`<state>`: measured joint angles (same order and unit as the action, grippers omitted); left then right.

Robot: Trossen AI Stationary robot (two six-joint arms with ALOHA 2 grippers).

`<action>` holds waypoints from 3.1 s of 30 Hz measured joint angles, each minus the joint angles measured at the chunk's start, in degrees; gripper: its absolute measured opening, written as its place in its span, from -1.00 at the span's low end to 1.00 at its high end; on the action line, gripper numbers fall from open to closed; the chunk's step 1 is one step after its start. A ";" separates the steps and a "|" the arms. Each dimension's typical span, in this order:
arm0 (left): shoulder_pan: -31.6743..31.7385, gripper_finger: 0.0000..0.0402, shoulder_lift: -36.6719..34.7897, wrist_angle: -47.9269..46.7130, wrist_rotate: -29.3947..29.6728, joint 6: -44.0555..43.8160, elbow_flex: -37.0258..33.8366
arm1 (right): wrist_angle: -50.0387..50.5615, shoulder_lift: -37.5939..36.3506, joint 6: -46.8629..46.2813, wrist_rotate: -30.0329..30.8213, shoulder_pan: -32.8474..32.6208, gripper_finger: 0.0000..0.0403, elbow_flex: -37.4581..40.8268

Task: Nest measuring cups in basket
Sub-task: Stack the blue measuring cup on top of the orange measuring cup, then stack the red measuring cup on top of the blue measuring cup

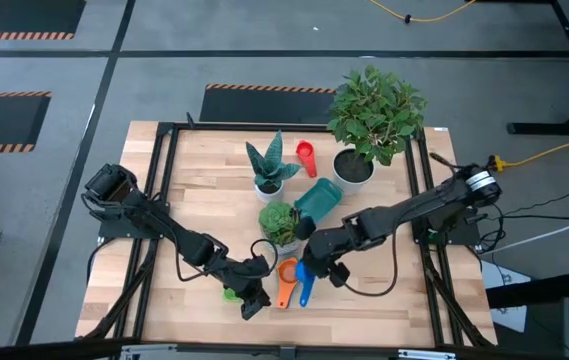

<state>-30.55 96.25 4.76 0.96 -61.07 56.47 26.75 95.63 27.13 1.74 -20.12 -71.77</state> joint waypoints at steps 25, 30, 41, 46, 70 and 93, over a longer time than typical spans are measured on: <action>0.00 -0.59 0.02 -0.01 1.52 0.17 0.00 | -6.67 6.54 2.10 0.78 0.19 -0.91 -0.02; 0.00 -0.59 0.02 -0.01 1.52 0.19 0.00 | -6.41 6.54 2.10 0.81 0.64 -0.91 -0.02; 0.00 -0.59 0.02 -0.01 1.52 0.21 0.00 | -6.39 6.54 2.10 0.74 2.24 -0.81 -0.02; 0.00 -0.59 0.02 -0.01 1.52 0.21 0.00 | -6.37 6.54 1.97 0.72 2.52 -0.80 -0.02; -0.01 -0.59 0.02 -0.01 1.52 0.21 0.00 | -6.37 6.54 1.90 -0.40 2.49 -0.79 -0.02; -0.02 -0.59 0.04 -0.01 3.06 0.21 0.00 | -5.96 6.54 1.64 -0.37 2.49 -0.12 -0.02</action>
<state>-30.57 96.29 4.75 4.02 -60.86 56.47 20.79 102.17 28.77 1.37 -17.63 -71.79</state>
